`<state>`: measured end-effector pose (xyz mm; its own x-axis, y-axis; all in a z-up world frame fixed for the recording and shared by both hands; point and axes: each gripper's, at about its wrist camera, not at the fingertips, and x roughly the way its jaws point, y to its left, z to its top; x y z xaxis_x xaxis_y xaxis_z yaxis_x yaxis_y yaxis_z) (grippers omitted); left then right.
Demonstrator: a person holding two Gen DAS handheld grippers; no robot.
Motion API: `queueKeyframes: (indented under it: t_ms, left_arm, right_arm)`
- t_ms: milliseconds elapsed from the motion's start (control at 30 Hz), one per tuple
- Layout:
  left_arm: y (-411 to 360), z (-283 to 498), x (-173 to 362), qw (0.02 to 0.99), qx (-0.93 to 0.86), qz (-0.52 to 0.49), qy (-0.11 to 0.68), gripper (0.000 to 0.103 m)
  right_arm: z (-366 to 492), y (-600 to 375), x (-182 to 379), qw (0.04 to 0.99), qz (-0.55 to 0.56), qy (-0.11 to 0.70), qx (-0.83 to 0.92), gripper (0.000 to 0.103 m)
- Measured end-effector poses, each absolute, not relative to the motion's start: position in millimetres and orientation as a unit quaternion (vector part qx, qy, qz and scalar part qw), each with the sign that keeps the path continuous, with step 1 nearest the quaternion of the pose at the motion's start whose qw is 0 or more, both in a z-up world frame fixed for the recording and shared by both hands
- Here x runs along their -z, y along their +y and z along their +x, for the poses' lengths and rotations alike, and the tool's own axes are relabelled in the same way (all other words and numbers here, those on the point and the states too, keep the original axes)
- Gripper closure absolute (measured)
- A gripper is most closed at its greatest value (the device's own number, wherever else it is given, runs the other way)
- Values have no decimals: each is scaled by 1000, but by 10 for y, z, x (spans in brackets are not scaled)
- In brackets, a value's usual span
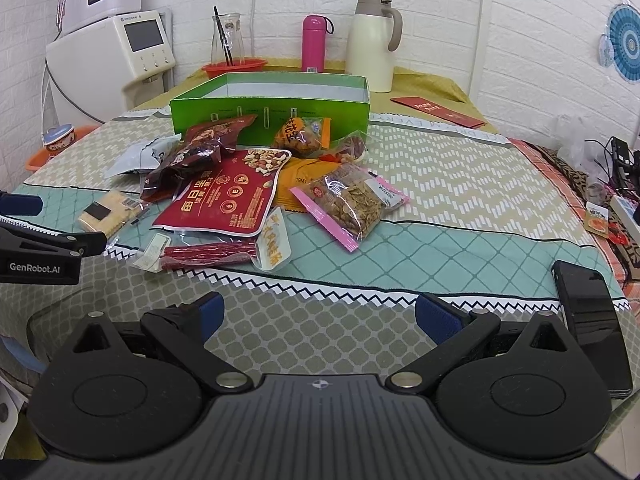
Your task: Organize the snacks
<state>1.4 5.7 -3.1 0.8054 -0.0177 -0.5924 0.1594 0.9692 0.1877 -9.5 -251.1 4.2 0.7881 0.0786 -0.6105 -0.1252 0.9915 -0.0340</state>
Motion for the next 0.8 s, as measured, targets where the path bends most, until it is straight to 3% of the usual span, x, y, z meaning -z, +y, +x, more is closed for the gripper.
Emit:
queueKeyframes:
  t_ms: [800]
  left_arm:
    - [57,165,79,939,59,115,319,15]
  right_arm:
    - [34,-2503,-16,945,-30,322,-50,0]
